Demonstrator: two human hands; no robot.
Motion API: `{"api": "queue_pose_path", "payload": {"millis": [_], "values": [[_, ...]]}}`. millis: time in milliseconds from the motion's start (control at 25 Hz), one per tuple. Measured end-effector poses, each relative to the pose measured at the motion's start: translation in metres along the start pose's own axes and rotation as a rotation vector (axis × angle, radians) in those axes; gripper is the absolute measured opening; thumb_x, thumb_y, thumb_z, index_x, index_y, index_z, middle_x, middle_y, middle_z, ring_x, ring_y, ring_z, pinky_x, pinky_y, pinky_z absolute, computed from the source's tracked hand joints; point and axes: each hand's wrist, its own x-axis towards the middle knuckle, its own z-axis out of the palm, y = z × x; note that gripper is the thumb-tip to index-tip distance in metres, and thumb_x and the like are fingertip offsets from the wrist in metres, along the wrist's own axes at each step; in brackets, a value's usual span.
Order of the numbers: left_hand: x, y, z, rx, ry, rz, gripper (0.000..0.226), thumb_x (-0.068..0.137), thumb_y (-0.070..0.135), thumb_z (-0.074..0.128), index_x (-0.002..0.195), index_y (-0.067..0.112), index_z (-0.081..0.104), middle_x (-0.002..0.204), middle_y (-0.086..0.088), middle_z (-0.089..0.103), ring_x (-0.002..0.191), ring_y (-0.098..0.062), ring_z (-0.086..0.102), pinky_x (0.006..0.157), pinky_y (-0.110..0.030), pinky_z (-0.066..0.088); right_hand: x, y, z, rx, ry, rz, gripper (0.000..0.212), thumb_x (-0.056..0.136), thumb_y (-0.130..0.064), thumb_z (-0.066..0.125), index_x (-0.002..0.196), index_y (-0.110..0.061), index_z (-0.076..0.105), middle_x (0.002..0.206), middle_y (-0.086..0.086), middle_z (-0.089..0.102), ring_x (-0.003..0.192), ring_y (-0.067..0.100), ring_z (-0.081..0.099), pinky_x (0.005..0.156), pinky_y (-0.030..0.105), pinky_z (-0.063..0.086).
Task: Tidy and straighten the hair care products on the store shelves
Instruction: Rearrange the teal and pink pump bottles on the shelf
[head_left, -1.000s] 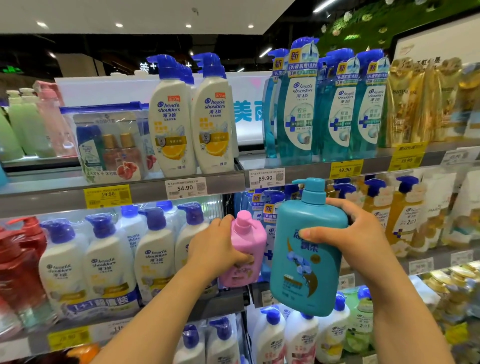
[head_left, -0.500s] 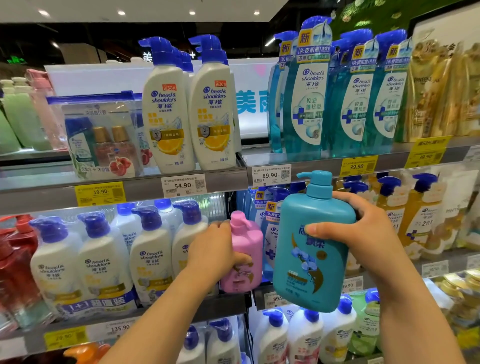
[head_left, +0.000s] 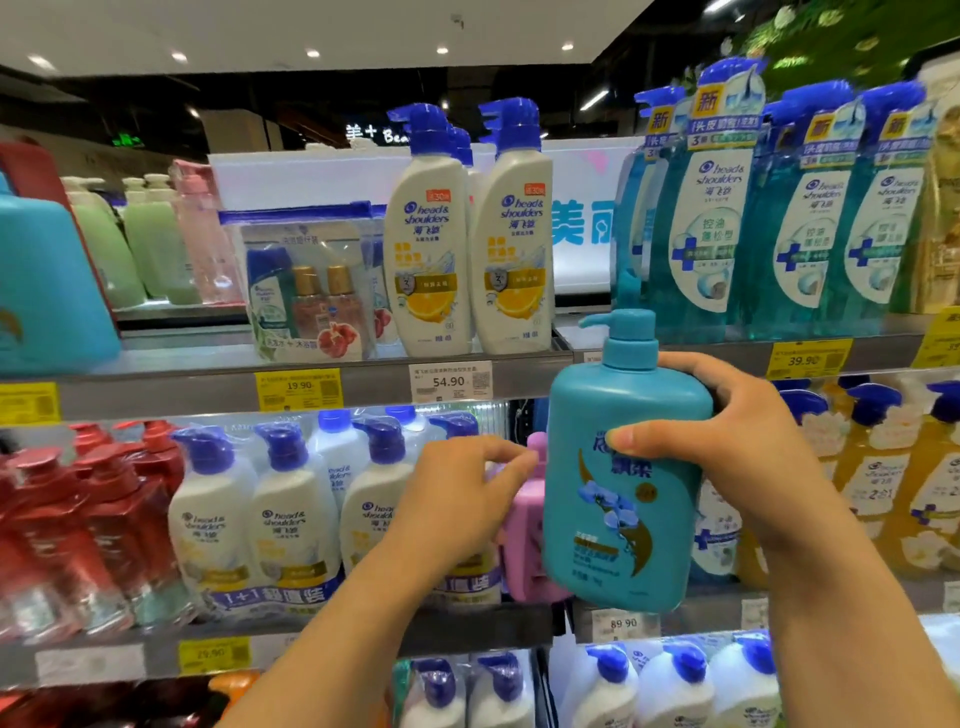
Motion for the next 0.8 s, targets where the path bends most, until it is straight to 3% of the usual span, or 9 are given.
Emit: {"api": "queue_pose_path", "payload": {"millis": [160,280,400,480,600,680,800], "values": [[-0.028,0.006,-0.074,-0.348,0.214,0.147,0.034,0.084,0.065,0.054,0.098,0.040,0.074,0.083,0.025,0.071,0.061,0.005,0.061,0.054,-0.013,0.047,0.019,-0.036,0.055,0.048,-0.102,-0.098,0.074,0.035,-0.037,0.093,0.106,-0.033,0.074,0.095,-0.005,0.079,0.082,0.016,0.077,0.062,0.026,0.061],[-0.052,-0.003,-0.126,-0.460,0.340,0.146,0.037,0.075,0.057,0.067,0.109,0.043,0.071,0.076,0.019,0.072,0.042,0.003,0.048,0.045,-0.010,0.043,0.033,-0.067,0.112,0.118,-0.205,-0.201,0.071,0.037,-0.031,0.093,0.106,-0.027,0.074,0.095,-0.003,0.079,0.083,0.015,0.077,0.064,0.025,0.060],[-0.066,-0.018,-0.182,-0.397,0.506,0.196,0.035,0.078,0.047,0.068,0.113,0.043,0.068,0.065,0.022,0.067,0.043,0.007,0.053,0.046,-0.006,0.042,0.047,-0.100,0.176,0.180,-0.298,-0.303,0.069,0.041,-0.027,0.092,0.107,-0.023,0.074,0.094,-0.002,0.079,0.082,0.014,0.077,0.064,0.023,0.059],[-0.062,-0.032,-0.220,-0.306,0.614,0.217,0.042,0.082,0.047,0.067,0.122,0.034,0.067,0.074,0.022,0.071,0.044,0.006,0.050,0.048,-0.009,0.043,0.059,-0.122,0.217,0.216,-0.297,-0.373,0.068,0.045,-0.018,0.093,0.109,-0.020,0.072,0.092,-0.003,0.079,0.081,0.012,0.076,0.064,0.022,0.058],[-0.044,-0.057,-0.271,-0.122,0.734,0.235,0.043,0.087,0.046,0.066,0.127,0.032,0.063,0.103,0.027,0.069,0.076,0.011,0.062,0.070,-0.010,0.048,0.079,-0.150,0.275,0.240,-0.221,-0.465,0.064,0.052,-0.010,0.091,0.111,-0.020,0.070,0.098,-0.002,0.077,0.085,0.012,0.074,0.070,0.027,0.059],[-0.028,-0.077,-0.301,-0.084,0.802,0.223,0.043,0.087,0.046,0.066,0.127,0.029,0.064,0.112,0.020,0.069,0.094,0.012,0.062,0.078,-0.010,0.048,0.092,-0.163,0.311,0.228,-0.162,-0.499,0.064,0.052,-0.013,0.091,0.112,-0.025,0.069,0.105,0.001,0.075,0.092,0.017,0.074,0.077,0.034,0.062],[-0.003,-0.104,-0.338,-0.066,0.821,0.182,0.041,0.084,0.049,0.069,0.123,0.036,0.067,0.108,0.012,0.073,0.085,-0.009,0.070,0.069,-0.038,0.059,0.115,-0.170,0.353,0.207,-0.103,-0.495,0.066,0.053,-0.017,0.092,0.113,-0.028,0.067,0.110,0.001,0.073,0.097,0.020,0.073,0.083,0.043,0.062]]}}
